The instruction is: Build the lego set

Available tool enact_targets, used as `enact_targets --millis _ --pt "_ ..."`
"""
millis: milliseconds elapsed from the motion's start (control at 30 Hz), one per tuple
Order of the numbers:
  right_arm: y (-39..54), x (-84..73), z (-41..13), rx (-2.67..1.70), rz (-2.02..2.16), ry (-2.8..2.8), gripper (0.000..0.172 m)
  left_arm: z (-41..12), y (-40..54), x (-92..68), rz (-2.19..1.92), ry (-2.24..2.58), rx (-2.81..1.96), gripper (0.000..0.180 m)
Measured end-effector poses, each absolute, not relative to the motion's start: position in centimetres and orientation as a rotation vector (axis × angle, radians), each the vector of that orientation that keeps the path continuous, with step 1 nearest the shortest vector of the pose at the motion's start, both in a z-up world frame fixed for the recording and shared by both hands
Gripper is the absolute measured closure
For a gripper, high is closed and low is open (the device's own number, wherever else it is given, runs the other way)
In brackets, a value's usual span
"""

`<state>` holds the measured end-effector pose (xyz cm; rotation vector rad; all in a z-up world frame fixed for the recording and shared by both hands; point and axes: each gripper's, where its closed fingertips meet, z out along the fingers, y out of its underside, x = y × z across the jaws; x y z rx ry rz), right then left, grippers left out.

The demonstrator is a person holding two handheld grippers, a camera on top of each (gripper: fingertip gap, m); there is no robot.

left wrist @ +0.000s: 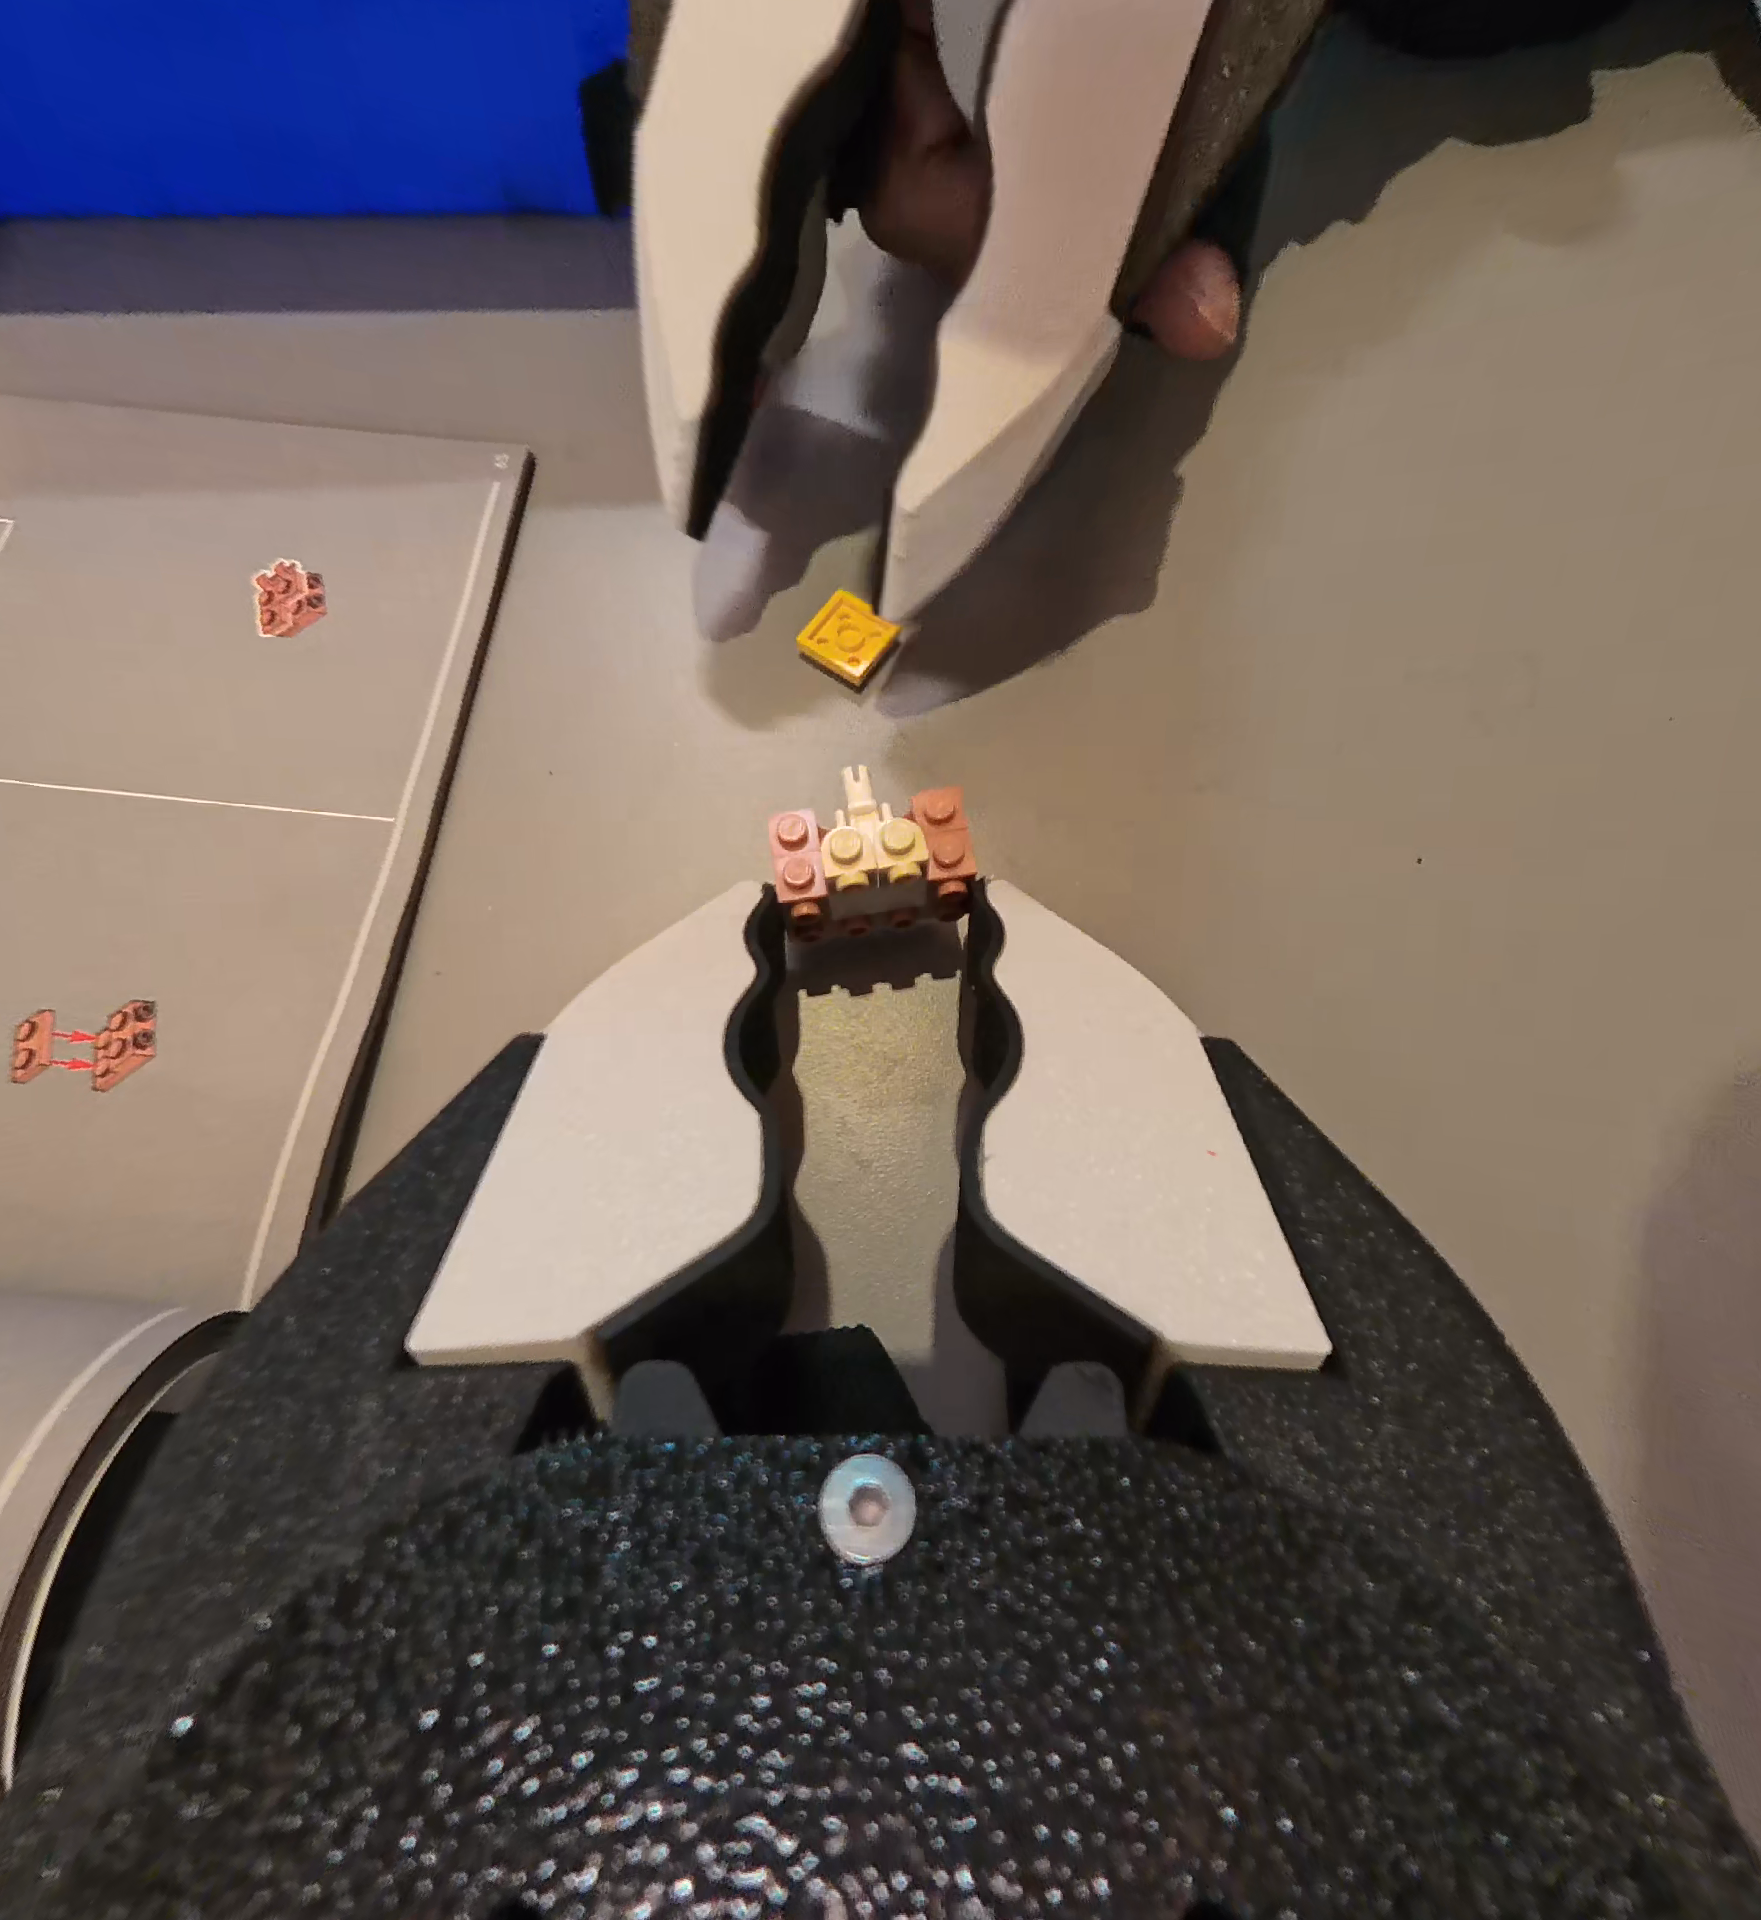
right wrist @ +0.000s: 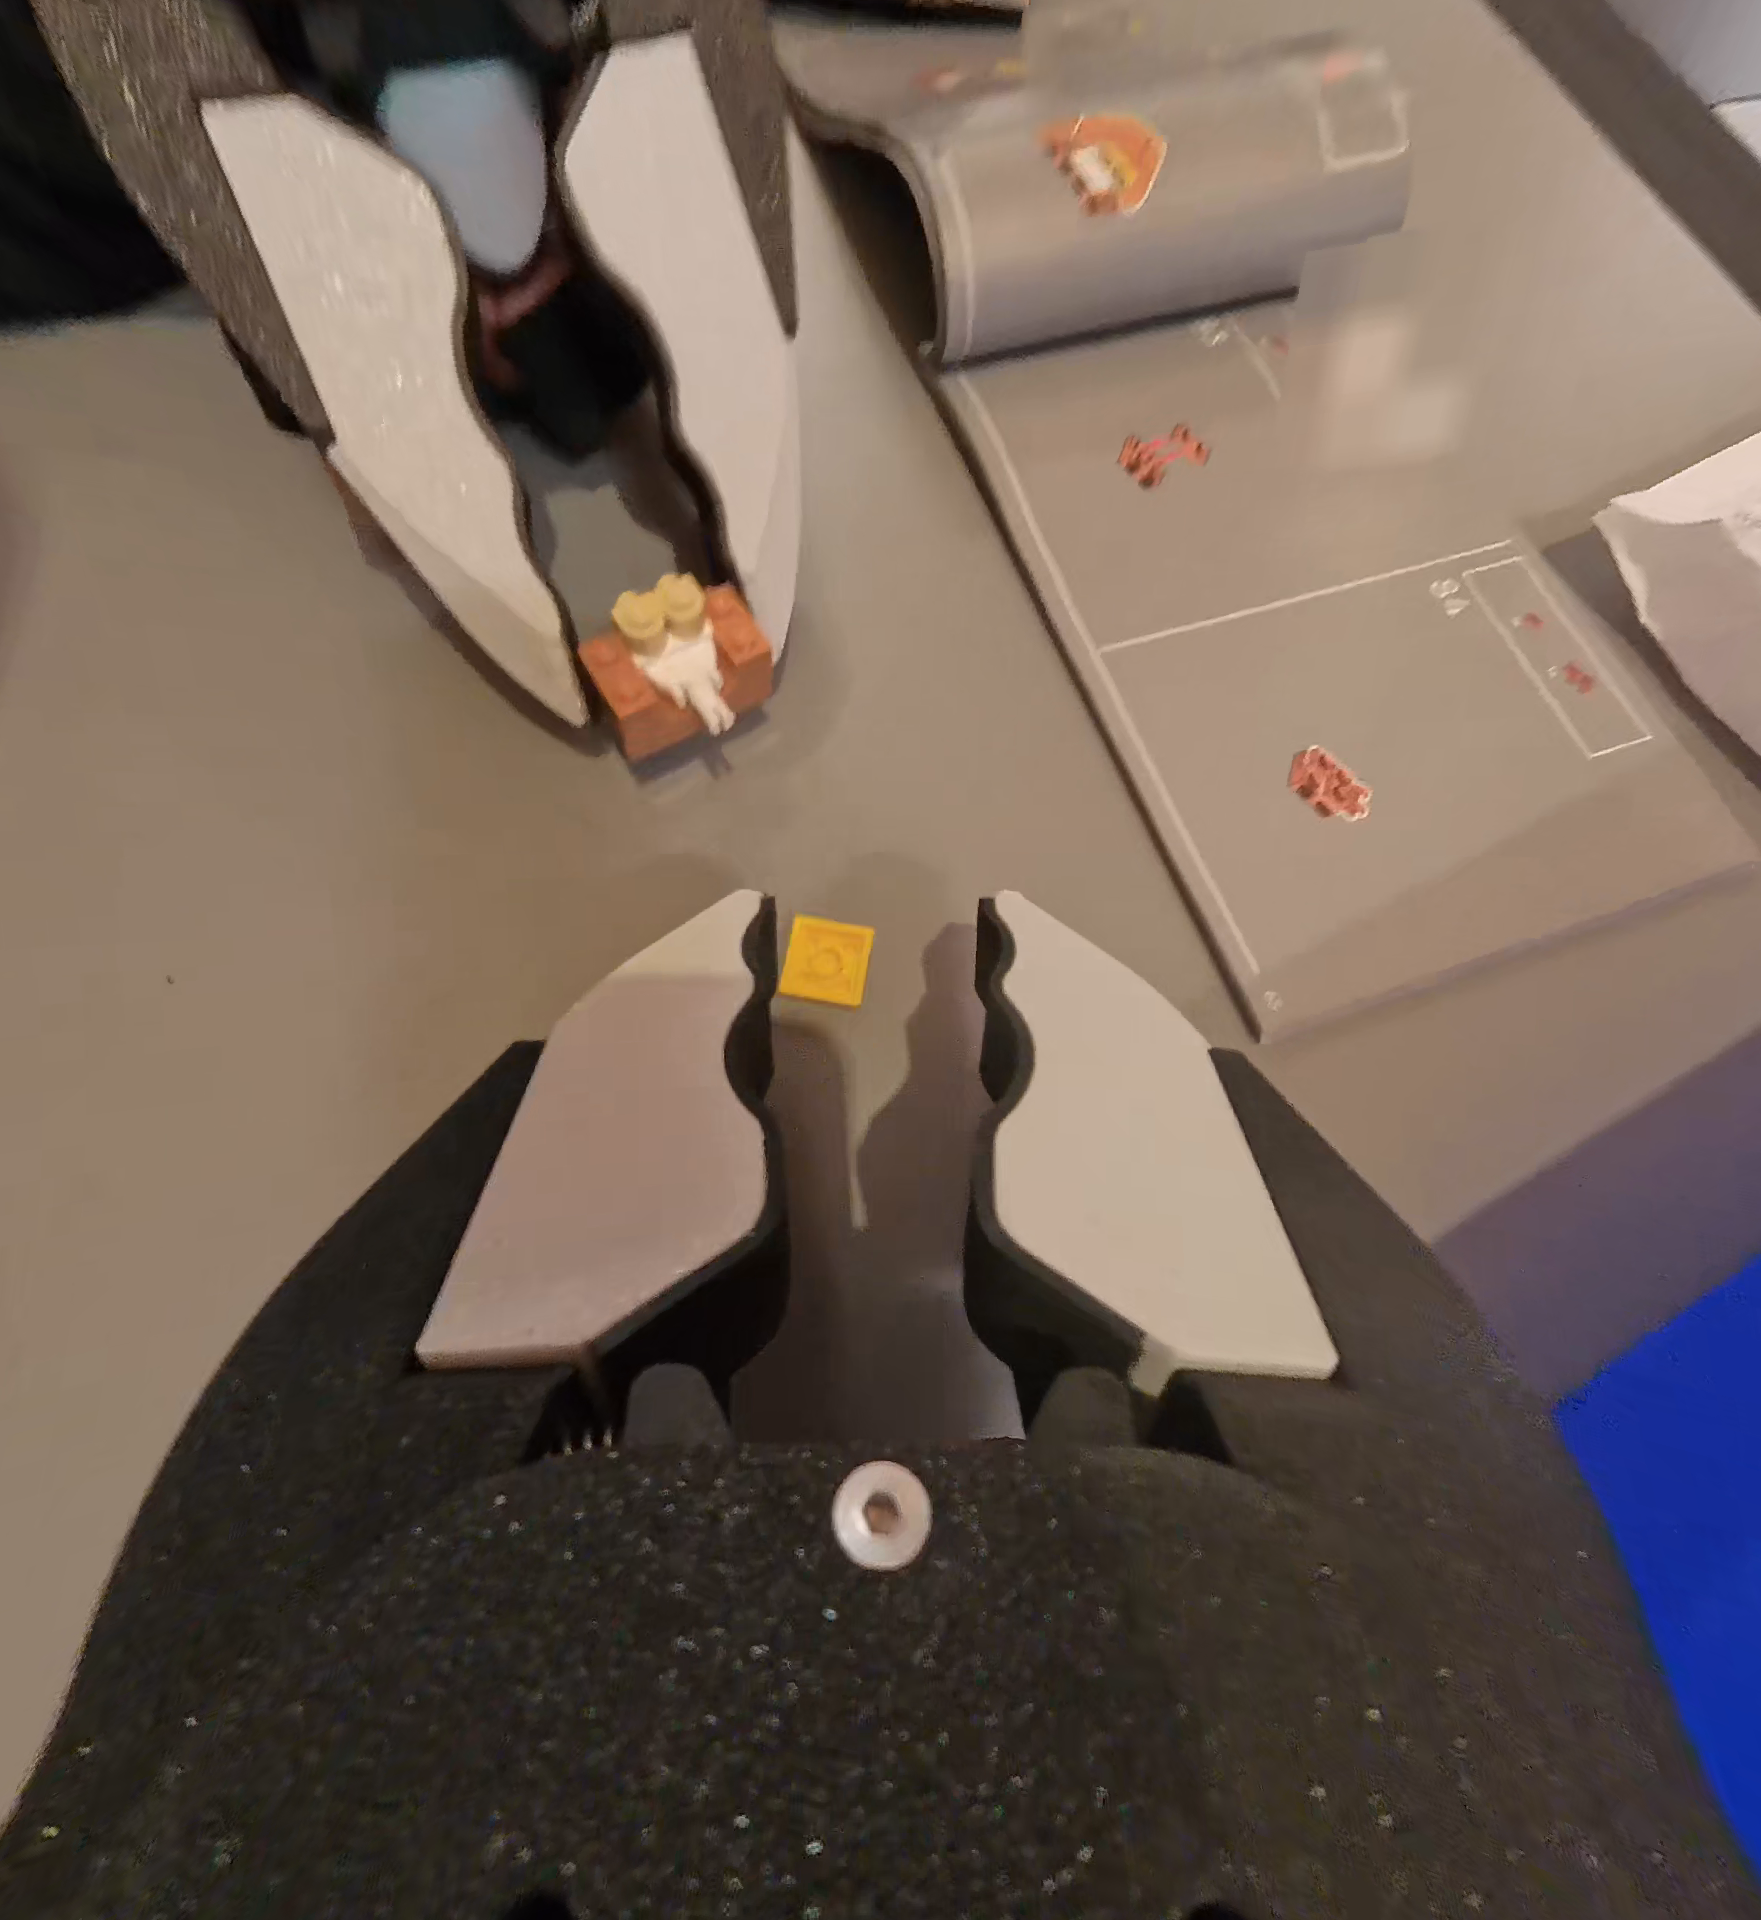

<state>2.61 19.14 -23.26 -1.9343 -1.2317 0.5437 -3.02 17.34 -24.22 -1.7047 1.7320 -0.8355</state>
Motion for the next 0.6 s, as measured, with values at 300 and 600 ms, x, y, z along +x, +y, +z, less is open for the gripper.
enact_targets --millis 300,600 --pt "18.7 2.8 -24.6 -1.973 0.438 -1.316 0.142 -24.3 17.2 -3.0 -0.827 1.744 -1.697 0.147" --pt "18.8 3.1 -24.9 -1.985 0.390 -1.325 0.156 -24.3 17.1 -3.0 -0.824 1.752 -1.692 0.147"
